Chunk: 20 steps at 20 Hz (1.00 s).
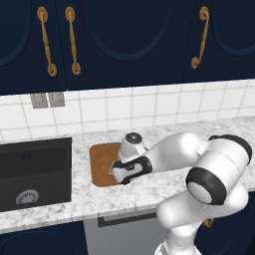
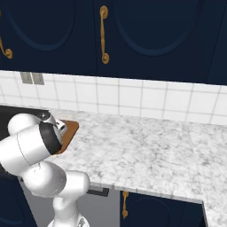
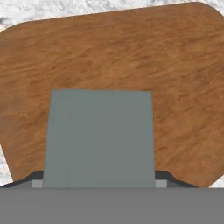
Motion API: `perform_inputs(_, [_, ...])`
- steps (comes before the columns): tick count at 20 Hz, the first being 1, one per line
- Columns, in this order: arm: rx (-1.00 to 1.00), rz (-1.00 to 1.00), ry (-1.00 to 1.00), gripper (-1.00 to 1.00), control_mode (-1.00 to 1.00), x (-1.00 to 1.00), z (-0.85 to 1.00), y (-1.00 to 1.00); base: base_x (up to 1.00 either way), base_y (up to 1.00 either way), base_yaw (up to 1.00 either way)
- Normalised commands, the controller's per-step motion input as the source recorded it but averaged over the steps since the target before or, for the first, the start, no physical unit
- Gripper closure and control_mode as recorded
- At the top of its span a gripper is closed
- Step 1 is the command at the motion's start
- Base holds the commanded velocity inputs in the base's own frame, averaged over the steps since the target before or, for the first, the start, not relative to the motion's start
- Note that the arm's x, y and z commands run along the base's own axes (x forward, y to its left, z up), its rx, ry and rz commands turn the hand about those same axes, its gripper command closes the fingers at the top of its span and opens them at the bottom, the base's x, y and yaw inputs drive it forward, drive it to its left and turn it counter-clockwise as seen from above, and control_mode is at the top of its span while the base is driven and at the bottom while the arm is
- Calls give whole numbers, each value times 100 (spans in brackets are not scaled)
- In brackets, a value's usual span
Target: Pick up the sponge from the counter and clean the cutting board by briefly scrubbing or pressing down on the cutting board. Once finished, release the sponge.
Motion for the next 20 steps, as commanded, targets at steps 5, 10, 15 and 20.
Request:
perform_inputs(5, [3, 0, 0, 100, -100, 38, 0, 10, 0, 0, 0])
perform_inputs(10, [2, -2, -1, 100, -100, 45, 0, 16, 0, 0, 0])
perform_inputs(15, [0, -3, 0, 100, -100, 48, 0, 9, 0, 0, 0])
perform_inputs(20, [0, -4, -3, 100, -100, 48, 0, 0, 0, 0, 0])
